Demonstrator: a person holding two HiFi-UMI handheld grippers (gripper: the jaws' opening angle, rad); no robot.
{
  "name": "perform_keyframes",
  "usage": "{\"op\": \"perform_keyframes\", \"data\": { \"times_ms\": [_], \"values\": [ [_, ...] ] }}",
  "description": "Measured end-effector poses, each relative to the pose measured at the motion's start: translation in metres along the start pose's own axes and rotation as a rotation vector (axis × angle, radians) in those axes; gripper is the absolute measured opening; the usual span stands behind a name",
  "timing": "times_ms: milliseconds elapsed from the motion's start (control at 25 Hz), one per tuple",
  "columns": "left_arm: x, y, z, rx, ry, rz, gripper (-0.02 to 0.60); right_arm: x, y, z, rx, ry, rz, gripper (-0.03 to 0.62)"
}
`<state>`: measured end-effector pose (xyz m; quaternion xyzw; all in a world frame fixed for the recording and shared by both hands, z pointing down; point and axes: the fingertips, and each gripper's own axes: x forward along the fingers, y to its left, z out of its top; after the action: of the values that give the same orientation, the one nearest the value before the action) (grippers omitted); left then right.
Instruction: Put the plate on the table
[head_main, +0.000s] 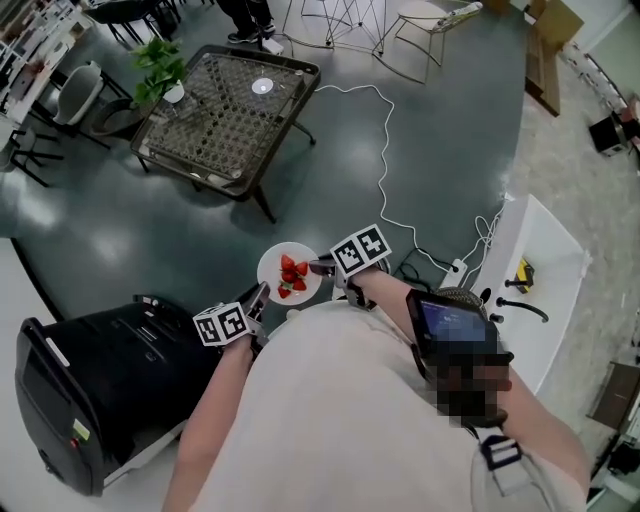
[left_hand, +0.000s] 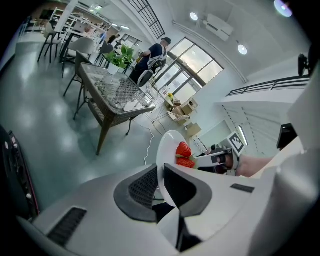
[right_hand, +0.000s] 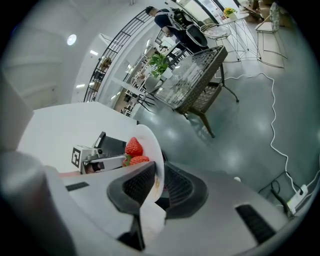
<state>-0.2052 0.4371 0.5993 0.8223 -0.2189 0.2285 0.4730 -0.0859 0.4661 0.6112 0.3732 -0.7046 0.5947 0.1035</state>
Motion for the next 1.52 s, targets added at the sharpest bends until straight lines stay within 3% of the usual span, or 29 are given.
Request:
{"op": "perform_keyframes", "data": {
  "times_ms": [800,1520],
  "values": [
    [0.014,-0.013,0.022,0.078,-0.018,-0.025,0.023,-0.003,-0.015,0.022,0.057,0.013,0.047,0.041],
    [0.024,0.0,0.013,0.069,0.013,0.044,0.026,0.004,-0.023,0.017,0.031,0.032,0.05,0.041]
  ]
}}
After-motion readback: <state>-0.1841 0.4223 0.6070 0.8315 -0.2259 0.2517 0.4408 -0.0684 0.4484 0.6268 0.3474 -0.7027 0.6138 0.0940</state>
